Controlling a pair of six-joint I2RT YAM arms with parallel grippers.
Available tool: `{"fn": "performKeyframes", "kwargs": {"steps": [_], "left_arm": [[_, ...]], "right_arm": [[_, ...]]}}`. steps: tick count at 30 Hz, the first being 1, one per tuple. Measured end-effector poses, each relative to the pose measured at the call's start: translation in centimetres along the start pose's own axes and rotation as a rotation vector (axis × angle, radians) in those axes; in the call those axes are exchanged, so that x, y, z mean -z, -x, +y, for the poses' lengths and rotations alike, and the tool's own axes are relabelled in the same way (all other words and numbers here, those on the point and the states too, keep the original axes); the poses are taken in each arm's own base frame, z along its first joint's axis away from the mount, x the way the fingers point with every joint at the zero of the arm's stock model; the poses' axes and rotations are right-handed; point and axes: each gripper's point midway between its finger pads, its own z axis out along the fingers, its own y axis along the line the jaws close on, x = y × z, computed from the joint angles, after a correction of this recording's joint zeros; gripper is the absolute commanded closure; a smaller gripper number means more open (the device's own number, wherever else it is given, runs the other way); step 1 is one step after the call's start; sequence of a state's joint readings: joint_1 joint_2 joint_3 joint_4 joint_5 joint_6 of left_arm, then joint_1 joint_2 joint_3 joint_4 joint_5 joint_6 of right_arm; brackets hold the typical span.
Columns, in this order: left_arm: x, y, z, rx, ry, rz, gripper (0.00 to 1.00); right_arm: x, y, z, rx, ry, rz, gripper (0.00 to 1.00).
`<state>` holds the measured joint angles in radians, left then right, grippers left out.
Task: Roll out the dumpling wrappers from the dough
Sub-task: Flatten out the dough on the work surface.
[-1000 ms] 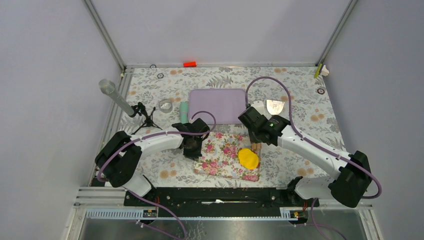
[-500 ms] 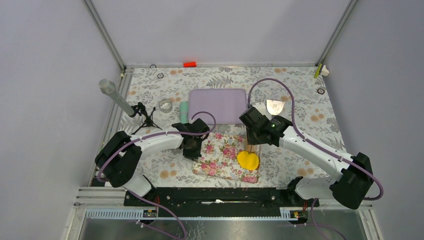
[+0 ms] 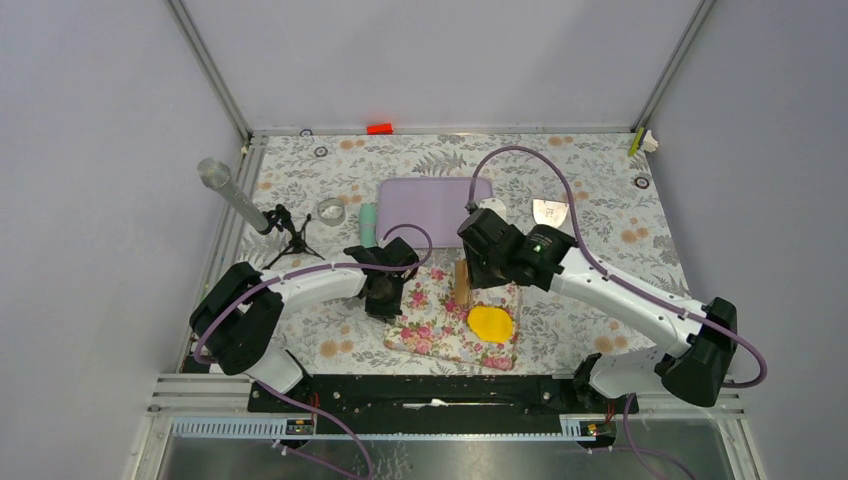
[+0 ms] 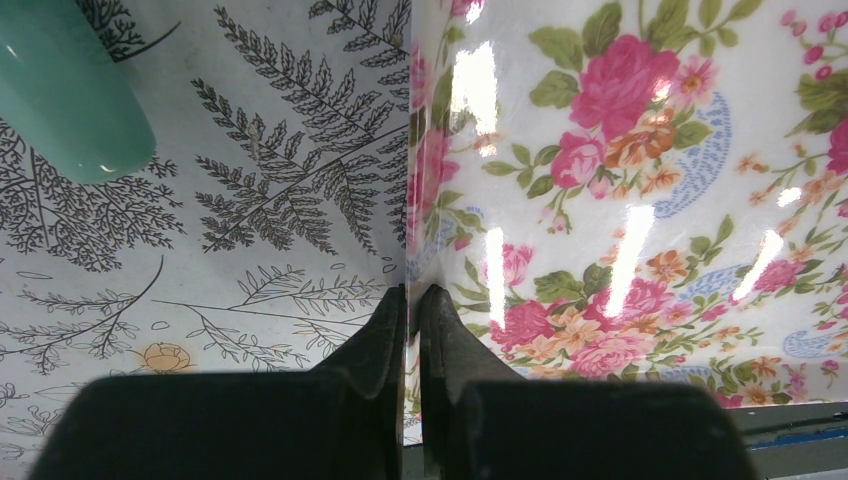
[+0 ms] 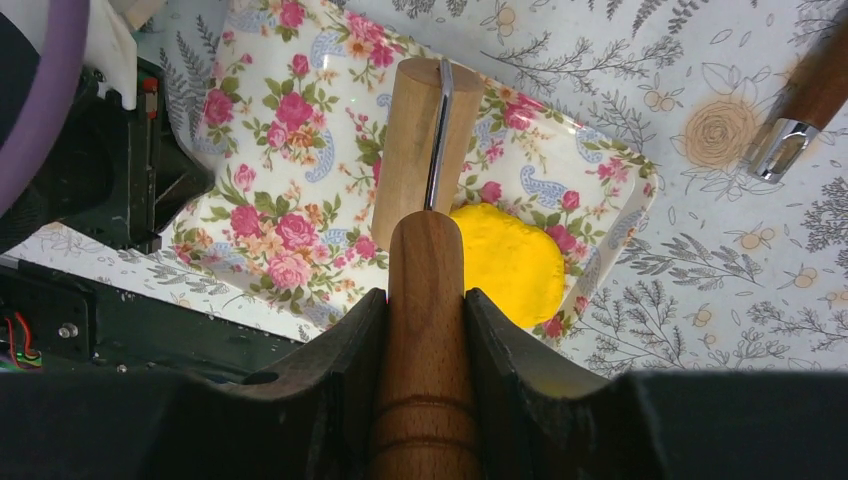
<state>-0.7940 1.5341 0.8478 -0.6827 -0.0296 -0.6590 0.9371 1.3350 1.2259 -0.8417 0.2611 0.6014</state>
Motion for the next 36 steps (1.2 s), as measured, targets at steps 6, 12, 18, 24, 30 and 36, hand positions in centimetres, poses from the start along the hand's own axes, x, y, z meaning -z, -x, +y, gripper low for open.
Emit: {"fn": "performKeyframes", "kwargs": {"steps": [6, 12, 18, 24, 30, 36], "left_arm": [[0.0, 0.0, 0.0, 0.0, 0.0, 0.0, 1.0], [0.0, 0.0, 0.0, 0.0, 0.0, 0.0, 1.0], [0.0, 0.0, 0.0, 0.0, 0.0, 0.0, 1.0], [0.0, 0.0, 0.0, 0.0, 0.001, 0.001, 1.0], [0.0, 0.0, 0.0, 0.0, 0.001, 0.001, 1.0], [0.0, 0.0, 0.0, 0.0, 0.001, 0.001, 1.0]], "right_arm": [[1.0, -0.5, -1.4, 0.001, -0.042, 0.006, 1.0], [2.5, -2.9, -4.4, -0.022, -0.124, 0.047, 1.0], [4.3, -4.5, -6.8, -0.061, -0.179, 0.052, 1.0], [3.4, -6.2, -8.2, -0.048, -0.242, 0.091, 1.0], [2.5, -5.8, -8.3, -0.03, -0.276, 0.086, 1.0], [1.9, -4.7, -8.6, -0.004, -0.311, 0.045, 1.0]]}}
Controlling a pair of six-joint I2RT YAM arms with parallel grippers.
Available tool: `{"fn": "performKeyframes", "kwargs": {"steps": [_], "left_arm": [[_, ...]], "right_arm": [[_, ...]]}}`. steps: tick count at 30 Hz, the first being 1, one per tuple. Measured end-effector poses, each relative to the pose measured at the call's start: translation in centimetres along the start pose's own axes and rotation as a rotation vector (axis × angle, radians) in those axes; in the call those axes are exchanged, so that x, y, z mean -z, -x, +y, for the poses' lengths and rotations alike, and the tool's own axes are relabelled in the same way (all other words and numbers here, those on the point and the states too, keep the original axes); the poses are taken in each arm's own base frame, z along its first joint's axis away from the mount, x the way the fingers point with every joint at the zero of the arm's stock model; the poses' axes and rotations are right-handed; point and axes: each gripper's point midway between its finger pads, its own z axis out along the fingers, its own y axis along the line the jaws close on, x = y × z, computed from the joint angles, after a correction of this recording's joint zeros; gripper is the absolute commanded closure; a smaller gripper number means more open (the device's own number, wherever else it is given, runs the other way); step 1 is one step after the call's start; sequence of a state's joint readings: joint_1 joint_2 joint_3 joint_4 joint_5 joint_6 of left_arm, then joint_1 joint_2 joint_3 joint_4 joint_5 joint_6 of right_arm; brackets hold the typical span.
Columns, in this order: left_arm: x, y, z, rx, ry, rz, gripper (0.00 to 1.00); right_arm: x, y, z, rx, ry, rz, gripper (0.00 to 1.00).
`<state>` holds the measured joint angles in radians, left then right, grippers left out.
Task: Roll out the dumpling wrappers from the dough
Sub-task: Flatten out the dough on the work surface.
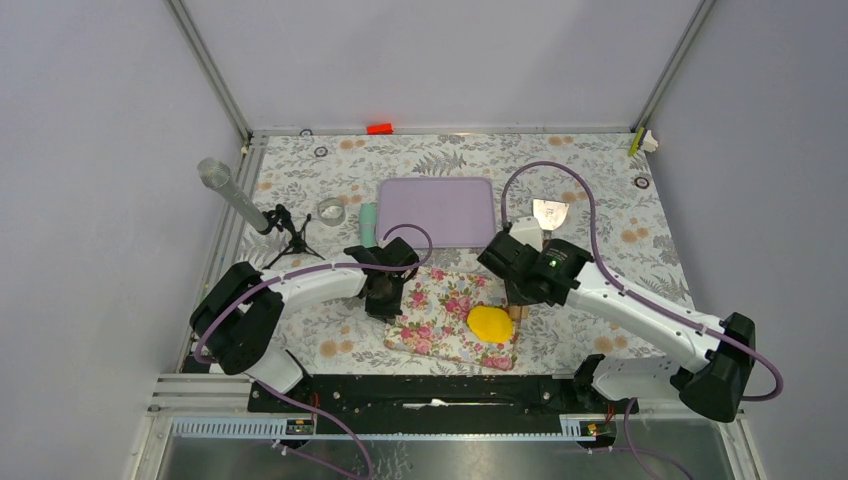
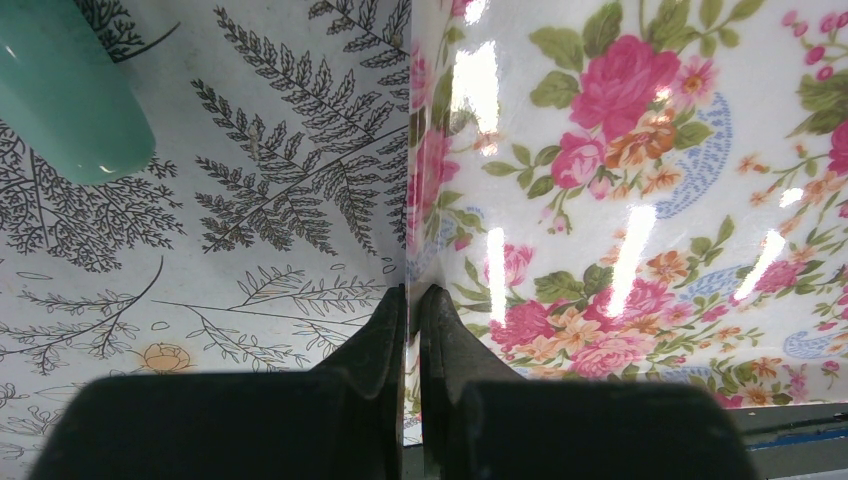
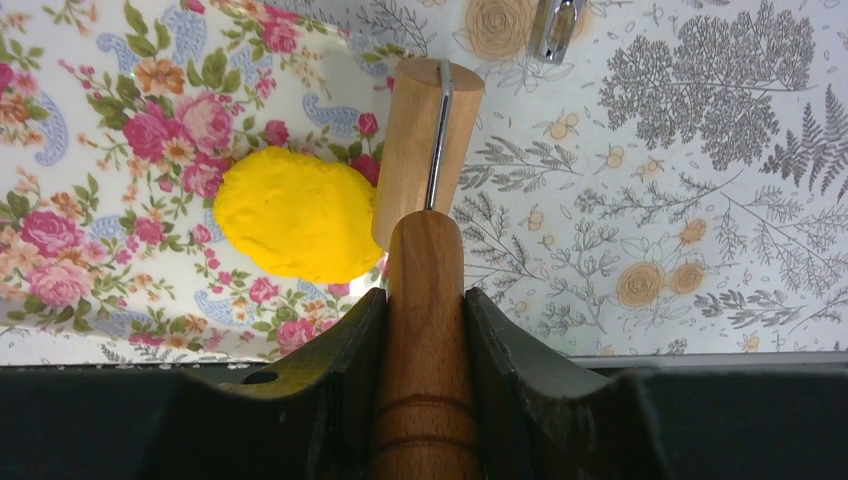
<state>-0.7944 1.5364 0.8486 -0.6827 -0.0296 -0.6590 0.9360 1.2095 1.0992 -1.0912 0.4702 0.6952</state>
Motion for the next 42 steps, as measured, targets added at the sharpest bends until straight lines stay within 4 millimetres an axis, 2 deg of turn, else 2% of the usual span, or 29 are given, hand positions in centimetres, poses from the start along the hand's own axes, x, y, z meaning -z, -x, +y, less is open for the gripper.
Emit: {"fn": "performKeyframes", "kwargs": {"steps": [4, 12, 25, 42], "left_arm": [[0.0, 0.0, 0.0, 0.0, 0.0, 0.0, 1.0], [0.0, 0.0, 0.0, 0.0, 0.0, 0.0, 1.0], [0.0, 0.0, 0.0, 0.0, 0.0, 0.0, 1.0], [0.0, 0.0, 0.0, -0.006, 0.001, 0.0, 1.0]], "right_arm": [[-0.6, 1.1, 0.8, 0.008, -0.003, -0.025, 1.0], [-1.9, 2.0, 2.1, 0.014, 0.002, -0.045, 1.0], [-3.0, 1.5, 1.6, 0.014, -0.031, -0.033, 1.0], [-2.4, 0.7, 2.5, 0.005, 0.037, 0.009, 1.0]]}}
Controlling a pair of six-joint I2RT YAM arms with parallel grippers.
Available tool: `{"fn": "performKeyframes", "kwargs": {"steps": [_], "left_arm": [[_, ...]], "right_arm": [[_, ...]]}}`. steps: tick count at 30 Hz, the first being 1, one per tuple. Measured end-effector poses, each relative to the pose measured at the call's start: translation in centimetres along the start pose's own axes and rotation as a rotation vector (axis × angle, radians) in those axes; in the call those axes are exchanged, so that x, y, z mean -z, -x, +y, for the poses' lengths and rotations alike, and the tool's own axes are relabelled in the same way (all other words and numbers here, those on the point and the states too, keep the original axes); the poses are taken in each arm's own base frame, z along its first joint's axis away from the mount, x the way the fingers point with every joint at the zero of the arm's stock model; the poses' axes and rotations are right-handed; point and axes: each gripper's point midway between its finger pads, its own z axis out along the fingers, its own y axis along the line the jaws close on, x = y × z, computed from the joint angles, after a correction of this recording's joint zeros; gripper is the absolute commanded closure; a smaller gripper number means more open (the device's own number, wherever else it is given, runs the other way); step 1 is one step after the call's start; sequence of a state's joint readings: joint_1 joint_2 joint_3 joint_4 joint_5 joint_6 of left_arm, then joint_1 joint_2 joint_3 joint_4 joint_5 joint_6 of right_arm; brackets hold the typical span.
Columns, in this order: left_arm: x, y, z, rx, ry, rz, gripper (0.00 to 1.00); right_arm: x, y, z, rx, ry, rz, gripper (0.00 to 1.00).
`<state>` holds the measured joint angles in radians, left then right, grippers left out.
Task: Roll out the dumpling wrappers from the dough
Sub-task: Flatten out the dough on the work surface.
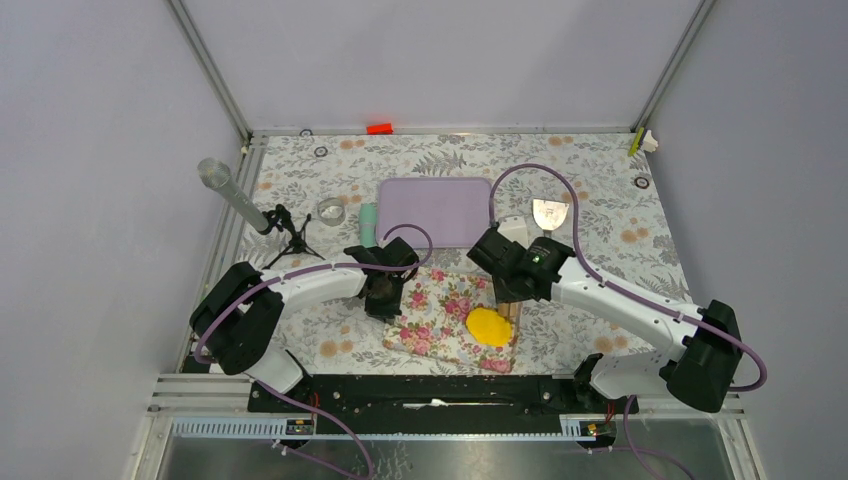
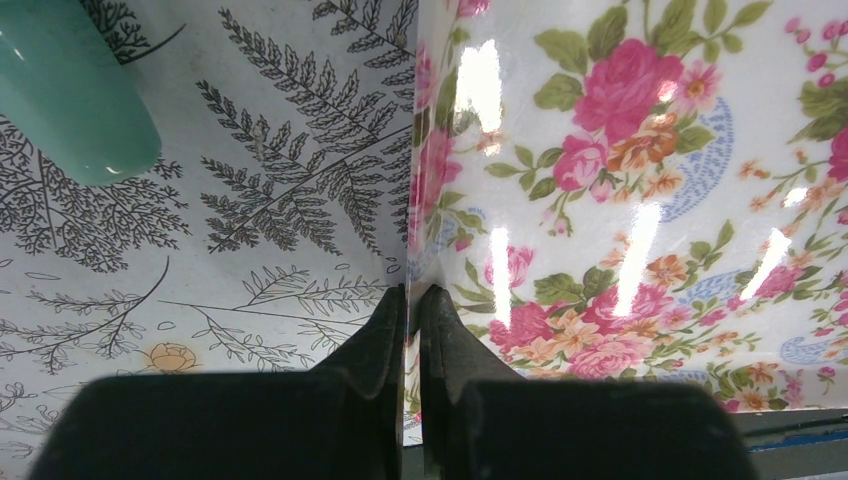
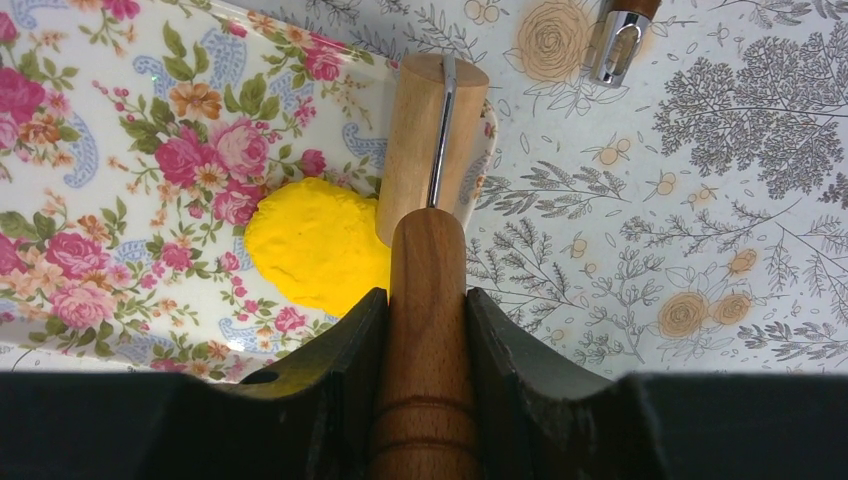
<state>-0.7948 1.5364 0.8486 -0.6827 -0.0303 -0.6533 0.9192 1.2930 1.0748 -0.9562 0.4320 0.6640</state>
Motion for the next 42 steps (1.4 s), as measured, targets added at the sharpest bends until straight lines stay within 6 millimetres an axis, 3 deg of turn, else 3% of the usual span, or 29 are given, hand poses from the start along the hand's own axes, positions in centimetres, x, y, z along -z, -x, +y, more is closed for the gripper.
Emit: {"fn": "performKeyframes", "kwargs": {"steps": [11, 17, 24, 29, 36, 42], "left_arm": [[0.0, -0.1, 0.2, -0.01, 0.006, 0.004, 1.0], [0.0, -0.2, -0.1, -0.011, -0.004, 0.006, 1.0], [0.0, -0.2, -0.2, -0.01, -0.007, 0.005, 1.0], [0.0, -0.1, -0.2, -0.009, -0.007, 0.004, 1.0], [0.0, -0.1, -0.2, -0.003, -0.008, 0.004, 1.0], [-0.1, -0.2, -0.3, 0.009, -0.01, 0.002, 1.0]], "right_arm": [[1.2, 0.3, 1.8, 0.04, 0.053, 0.019, 1.0], [2.3, 1.1, 4.1, 0.012, 0.15, 0.007, 1.0], [3.1, 1.5, 3.4, -0.01, 0.135, -0.019, 1.0], [4.8, 1.0, 2.2, -0.078, 0.161, -0.027, 1.0], [7.4, -1.0, 1.0, -0.284, 0.283, -0.028, 1.0], [5.1, -4.7, -0.2, -0.419, 0.248, 0.041, 1.0]]}}
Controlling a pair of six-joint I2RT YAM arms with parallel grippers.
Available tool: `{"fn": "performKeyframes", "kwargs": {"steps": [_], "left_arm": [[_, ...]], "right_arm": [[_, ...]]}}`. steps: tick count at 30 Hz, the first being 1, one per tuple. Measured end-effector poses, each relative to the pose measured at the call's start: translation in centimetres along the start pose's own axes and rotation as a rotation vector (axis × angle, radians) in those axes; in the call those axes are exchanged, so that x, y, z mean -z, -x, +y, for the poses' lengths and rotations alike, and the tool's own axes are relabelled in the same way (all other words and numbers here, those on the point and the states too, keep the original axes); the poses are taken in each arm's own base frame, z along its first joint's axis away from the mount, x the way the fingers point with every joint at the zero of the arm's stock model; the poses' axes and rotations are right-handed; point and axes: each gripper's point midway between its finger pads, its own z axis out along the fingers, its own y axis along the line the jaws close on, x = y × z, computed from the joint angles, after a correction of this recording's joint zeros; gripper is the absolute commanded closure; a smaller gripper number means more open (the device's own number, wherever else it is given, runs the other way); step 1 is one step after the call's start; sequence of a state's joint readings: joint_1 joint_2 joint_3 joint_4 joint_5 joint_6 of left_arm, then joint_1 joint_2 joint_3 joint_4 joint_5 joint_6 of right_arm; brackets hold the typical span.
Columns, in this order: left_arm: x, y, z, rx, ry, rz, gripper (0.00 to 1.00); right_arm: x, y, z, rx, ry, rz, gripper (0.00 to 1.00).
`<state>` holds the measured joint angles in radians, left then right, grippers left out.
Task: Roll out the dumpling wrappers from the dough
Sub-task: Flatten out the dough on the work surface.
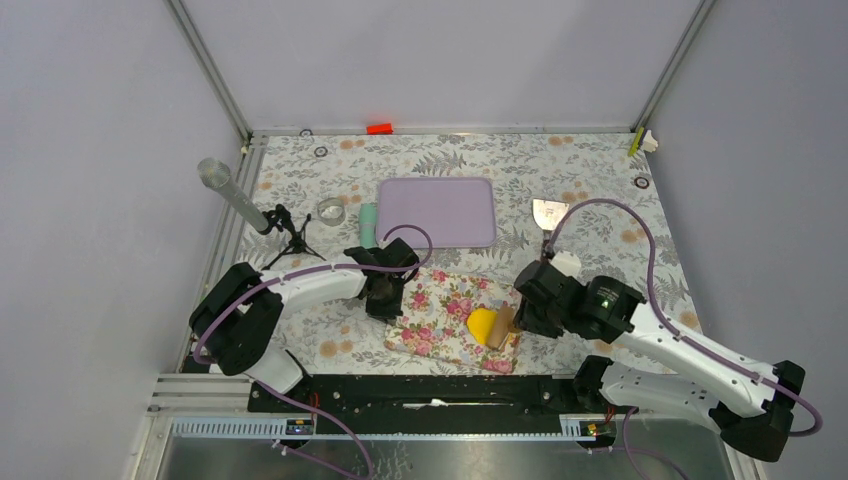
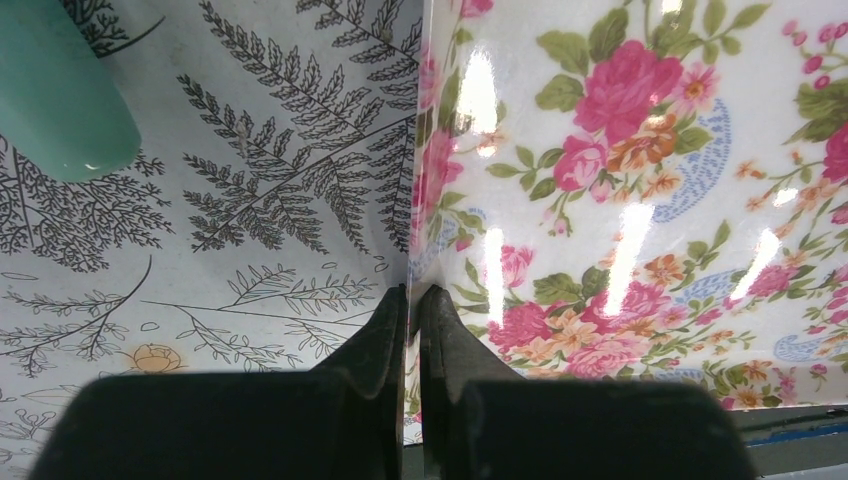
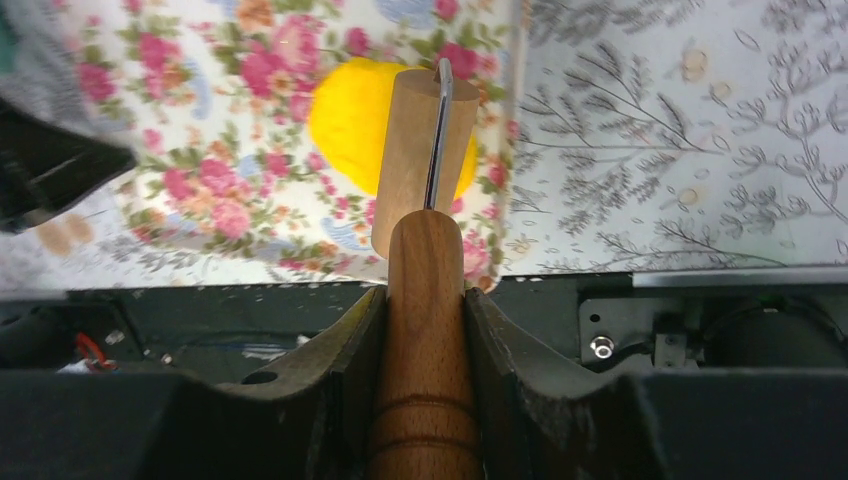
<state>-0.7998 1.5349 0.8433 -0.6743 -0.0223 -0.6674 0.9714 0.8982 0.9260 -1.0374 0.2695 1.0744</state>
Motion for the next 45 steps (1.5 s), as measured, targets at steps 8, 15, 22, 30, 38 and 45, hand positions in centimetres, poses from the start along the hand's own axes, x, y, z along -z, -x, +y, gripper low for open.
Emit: {"fn": "performKeyframes", "kwargs": {"steps": [8, 15, 22, 30, 38, 45], "left_arm": [[0.0, -0.1, -0.3, 0.013, -0.012, 0.002, 1.0], [0.0, -0.2, -0.3, 0.013, -0.013, 0.002, 1.0], [0.0, -0.1, -0.2, 0.013, -0.007, 0.001, 1.0], [0.0, 0.0, 0.2, 0.024, 0.008, -0.009, 1.0], [0.0, 0.0, 0.2, 0.025, 0.008, -0.01, 1.0], [0.0, 0.1, -0.1, 0.031, -0.009, -0.021, 1.0]], "right_arm": [[-1.6, -0.8, -1.7, -0.086, -0.067, -0.01, 1.0], [-2.4, -0.9, -1.4, -0.115, -0.069, -0.011, 1.0], [-3.2, -0.9, -1.1, -0.15, -0.057, -0.022, 1.0], [-4.5, -0.2, 0.5, -0.223, 0.019, -0.067, 1.0], [-6.2, 0.6, 2.4, -0.264, 0.07, -0.089, 1.0], [-5.0, 1.5, 3.0, -0.183, 0.04, -0.084, 1.0]]}}
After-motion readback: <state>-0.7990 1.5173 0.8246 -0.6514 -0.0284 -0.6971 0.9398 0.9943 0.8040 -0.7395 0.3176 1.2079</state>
